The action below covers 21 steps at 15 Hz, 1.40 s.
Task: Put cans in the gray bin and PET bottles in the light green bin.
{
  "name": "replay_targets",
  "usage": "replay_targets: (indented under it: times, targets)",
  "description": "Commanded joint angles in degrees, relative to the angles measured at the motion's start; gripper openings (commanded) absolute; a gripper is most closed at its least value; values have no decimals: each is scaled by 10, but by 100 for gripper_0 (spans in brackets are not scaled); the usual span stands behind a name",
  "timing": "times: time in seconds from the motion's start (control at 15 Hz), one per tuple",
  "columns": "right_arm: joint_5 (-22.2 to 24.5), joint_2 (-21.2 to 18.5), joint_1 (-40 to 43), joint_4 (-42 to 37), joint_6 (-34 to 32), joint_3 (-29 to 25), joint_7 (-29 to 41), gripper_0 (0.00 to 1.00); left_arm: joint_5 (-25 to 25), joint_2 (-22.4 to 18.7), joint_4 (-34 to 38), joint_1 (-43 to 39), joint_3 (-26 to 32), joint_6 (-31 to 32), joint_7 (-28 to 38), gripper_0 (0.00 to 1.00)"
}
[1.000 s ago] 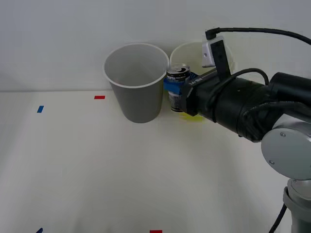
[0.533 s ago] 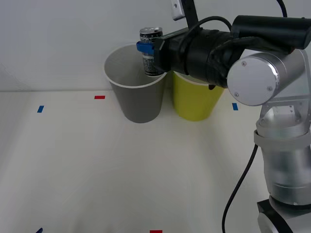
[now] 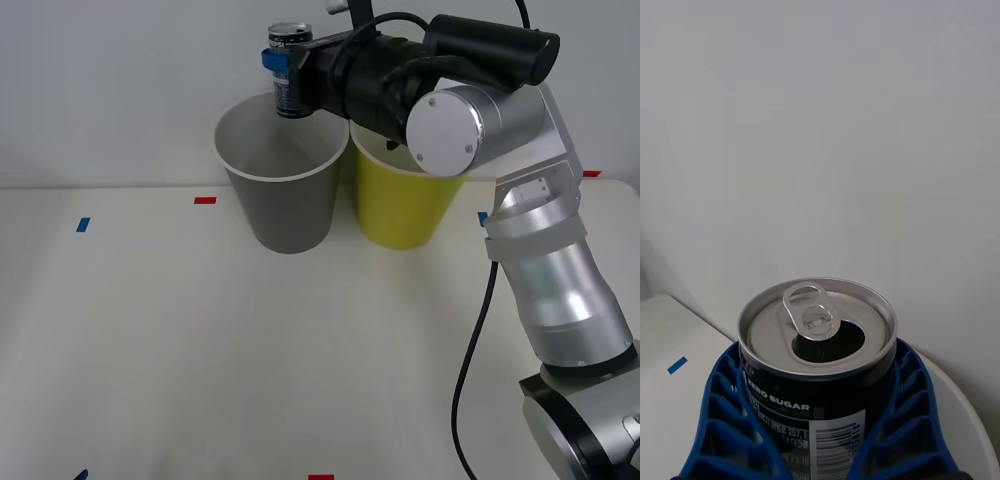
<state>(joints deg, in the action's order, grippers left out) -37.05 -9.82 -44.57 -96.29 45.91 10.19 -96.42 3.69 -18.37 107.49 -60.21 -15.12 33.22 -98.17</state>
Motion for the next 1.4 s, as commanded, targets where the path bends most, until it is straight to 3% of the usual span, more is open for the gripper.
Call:
replay_targets:
  times: [0.07, 0.2, 0.67, 0.8, 0.87, 0.93, 1.2, 1.4]
  targets:
    - [0, -1, -25, 59, -54, 24, -2, 1, 0, 0, 0, 0, 0, 0, 0, 100]
    - [0, -9, -32, 93, -102, 45, -3, 1, 0, 0, 0, 0, 0, 0, 0, 100]
    - [3, -8, -33, 102, -106, 54, 1, 1, 0, 0, 0, 0, 0, 0, 0, 100]
    - [6, -4, -33, 102, -107, 54, 4, 76, 0, 0, 0, 0, 0, 0, 0, 100]
    - [4, 1, -33, 102, -108, 54, 4, 94, 0, 0, 0, 0, 0, 0, 0, 100]
    - [6, 3, -33, 102, -108, 54, 1, 100, 0, 0, 0, 0, 0, 0, 0, 100]
    - [-5, 6, -26, 87, -121, 54, -19, 100, 0, 0, 0, 0, 0, 0, 0, 100]
    - [-52, -33, 21, -21, -121, 54, -32, 100, 0, 0, 0, 0, 0, 0, 0, 100]
